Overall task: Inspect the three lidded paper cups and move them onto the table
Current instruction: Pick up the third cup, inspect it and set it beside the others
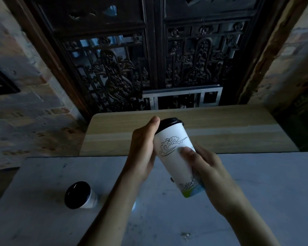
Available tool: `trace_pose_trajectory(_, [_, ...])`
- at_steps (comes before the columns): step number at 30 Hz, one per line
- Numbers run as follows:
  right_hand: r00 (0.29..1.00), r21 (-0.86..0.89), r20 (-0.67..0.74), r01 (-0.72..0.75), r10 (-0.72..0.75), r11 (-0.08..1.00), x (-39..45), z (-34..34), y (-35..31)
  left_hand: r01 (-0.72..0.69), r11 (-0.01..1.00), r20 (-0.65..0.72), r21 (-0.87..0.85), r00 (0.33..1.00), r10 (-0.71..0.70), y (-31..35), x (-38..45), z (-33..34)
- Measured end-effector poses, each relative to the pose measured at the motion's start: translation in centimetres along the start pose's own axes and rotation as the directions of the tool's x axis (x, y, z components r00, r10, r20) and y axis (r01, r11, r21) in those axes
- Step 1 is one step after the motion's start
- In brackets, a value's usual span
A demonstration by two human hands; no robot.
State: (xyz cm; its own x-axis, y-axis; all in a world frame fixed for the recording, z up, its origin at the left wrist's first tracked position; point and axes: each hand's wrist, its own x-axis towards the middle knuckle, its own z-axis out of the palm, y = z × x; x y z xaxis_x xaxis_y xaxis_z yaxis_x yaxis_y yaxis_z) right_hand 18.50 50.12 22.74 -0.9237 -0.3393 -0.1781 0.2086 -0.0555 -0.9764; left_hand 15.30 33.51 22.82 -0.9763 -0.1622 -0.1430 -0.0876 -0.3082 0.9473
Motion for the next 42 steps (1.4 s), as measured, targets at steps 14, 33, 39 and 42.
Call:
trace_pose_trajectory(14, [0.996,0.103,0.088,-0.014,0.004,0.995,-0.7,-0.6,-0.5,0.003,1.000,0.063,0.022,0.998,-0.005,-0.1,-0.4,0.2])
trace_pose_trajectory(33, [0.993,0.068,0.109,0.045,-0.052,0.997,-0.6,-0.8,-1.1,-0.058,0.998,0.077,0.040,0.995,0.055,0.3,-0.6,0.2])
trace_pose_trajectory(39, [0.993,-0.139,0.048,0.112,-0.107,0.984,-0.3,-0.5,-0.5,-0.020,0.996,-0.048,0.088,0.999,0.024,0.1,-0.4,0.7])
trace_pose_trajectory(42, [0.975,-0.549,0.001,0.185,-0.221,0.815,-0.5,-0.1,0.4,-0.011,0.993,-0.089,0.119,0.996,0.022,-0.1,-0.3,0.9])
